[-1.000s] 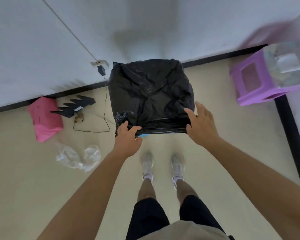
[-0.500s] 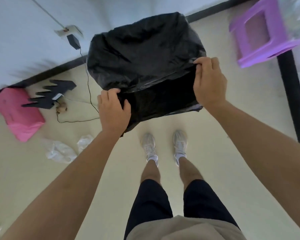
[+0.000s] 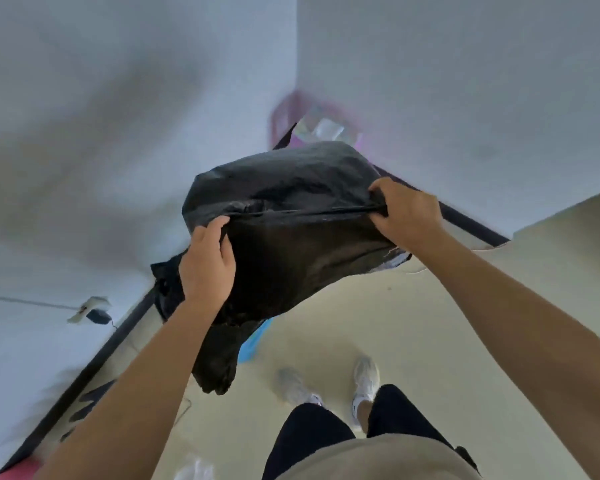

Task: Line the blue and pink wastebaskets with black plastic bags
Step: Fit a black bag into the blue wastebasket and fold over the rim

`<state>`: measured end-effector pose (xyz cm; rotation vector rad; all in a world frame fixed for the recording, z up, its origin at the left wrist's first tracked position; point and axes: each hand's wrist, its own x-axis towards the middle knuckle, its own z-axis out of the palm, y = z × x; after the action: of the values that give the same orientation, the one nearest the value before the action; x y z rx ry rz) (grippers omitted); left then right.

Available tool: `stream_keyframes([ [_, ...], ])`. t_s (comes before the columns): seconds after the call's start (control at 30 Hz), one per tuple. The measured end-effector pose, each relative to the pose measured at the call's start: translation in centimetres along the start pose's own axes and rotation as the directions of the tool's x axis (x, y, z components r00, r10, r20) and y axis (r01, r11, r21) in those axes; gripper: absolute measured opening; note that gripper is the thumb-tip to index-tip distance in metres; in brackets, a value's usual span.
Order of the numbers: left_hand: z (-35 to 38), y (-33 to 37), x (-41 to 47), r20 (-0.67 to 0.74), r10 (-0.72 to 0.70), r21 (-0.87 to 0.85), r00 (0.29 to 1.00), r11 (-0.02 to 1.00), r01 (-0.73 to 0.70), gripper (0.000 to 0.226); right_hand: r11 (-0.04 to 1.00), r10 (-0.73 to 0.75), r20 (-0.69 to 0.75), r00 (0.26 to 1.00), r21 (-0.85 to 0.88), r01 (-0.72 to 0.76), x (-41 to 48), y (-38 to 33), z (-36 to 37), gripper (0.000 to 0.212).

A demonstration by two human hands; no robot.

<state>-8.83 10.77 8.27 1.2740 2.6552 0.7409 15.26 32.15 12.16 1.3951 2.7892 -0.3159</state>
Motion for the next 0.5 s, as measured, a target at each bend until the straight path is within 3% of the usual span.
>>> stream_keyframes([
  [0.2, 3.0, 17.1, -0.3, 0.161, 0.371, -0.056, 0.914, 0.929, -0.367, 0.041, 0.924, 0.382, -0.036, 0.923, 0.027, -0.381, -13.2, 14.0, -5.3, 0.032],
  [0.33, 5.9, 30.5, -5.1, 0.239, 0.590, -0.148, 0.772, 0.807, -0.571, 0.048, 0.810, 0.587, -0.072, 0.807, 0.050, -0.585, -24.8, 23.9, -7.4, 0.035],
  [0.5, 11.2, 46.2, -15.3, 0.283, 0.746, -0.204, 0.603, 0.661, -0.722, 0.051, 0.654, 0.756, -0.137, 0.641, 0.115, -0.747, -40.5, 35.2, -8.4, 0.037],
])
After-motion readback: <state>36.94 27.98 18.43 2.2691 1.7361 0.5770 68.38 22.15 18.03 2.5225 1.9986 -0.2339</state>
